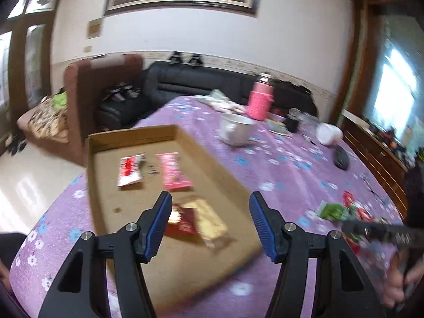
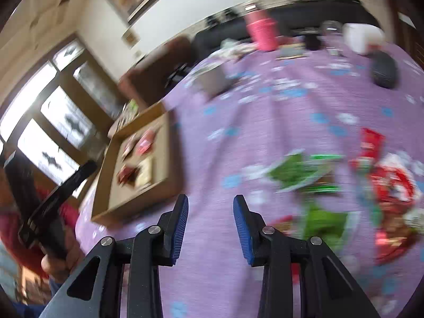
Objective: Organize snacks
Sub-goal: 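Move both grippers back to the snack pile, then grasp the green packet with the right gripper while the left gripper grasps the red character packet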
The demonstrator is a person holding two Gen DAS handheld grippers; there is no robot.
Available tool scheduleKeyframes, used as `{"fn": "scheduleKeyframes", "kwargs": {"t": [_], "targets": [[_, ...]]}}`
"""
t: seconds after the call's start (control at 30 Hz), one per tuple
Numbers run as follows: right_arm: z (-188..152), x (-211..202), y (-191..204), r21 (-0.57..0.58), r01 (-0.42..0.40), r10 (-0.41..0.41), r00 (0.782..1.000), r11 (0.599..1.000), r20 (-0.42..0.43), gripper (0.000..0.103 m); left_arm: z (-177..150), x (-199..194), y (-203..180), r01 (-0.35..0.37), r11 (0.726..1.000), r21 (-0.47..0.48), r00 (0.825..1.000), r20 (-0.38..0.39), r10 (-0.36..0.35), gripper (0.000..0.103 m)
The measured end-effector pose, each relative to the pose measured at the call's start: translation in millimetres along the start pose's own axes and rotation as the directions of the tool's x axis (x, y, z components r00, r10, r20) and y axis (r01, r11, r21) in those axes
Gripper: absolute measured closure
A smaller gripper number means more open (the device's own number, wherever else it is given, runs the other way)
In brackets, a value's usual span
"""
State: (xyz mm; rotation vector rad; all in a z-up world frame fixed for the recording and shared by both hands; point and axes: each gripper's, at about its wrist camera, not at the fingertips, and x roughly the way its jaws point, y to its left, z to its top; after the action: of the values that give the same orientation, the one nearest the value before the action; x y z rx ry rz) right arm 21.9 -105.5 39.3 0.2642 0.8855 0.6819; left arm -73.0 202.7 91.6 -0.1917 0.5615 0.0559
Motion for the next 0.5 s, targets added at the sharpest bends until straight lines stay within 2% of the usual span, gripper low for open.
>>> {"fn": "scheduleKeyframes", "kwargs": {"t": [0.1, 0.17, 0.27, 0.4, 0.5], "targets": [[5, -20, -40, 0.074, 0.029, -0.032, 0.999, 0.997, 0.037, 0.065, -1, -1, -31, 0.088, 0.995, 0.046, 0.995, -0.042, -0.086, 0.039], [6, -26, -60, 0.105, 0.038, -0.043, 0.998, 0.994, 0.044, 0.065, -5, 3, -53, 0.147, 0.987, 0.067, 0.986, -0.086, -0.141, 0.038], [4, -22, -83, 0.153, 0.031, -0.034, 0.999, 0.988, 0.022, 0.063, -18, 14, -86, 0.238, 0.967, 0.088, 0.96, -0.175, -0.22, 0.038], [1, -6, -89, 0.184, -0.005, 0.015, 0.998, 0.983, -0.056, 0.061, -31, 24, -117, 0.291, 0.95, 0.111, 0.934, -0.247, -0.257, 0.038], [-2, -4, -81, 0.157, -0.043, 0.059, 0.993, 0.987, -0.105, 0.05, -39, 27, -129, 0.299, 0.945, 0.135, 0.928, -0.272, -0.255, 0.038]]}}
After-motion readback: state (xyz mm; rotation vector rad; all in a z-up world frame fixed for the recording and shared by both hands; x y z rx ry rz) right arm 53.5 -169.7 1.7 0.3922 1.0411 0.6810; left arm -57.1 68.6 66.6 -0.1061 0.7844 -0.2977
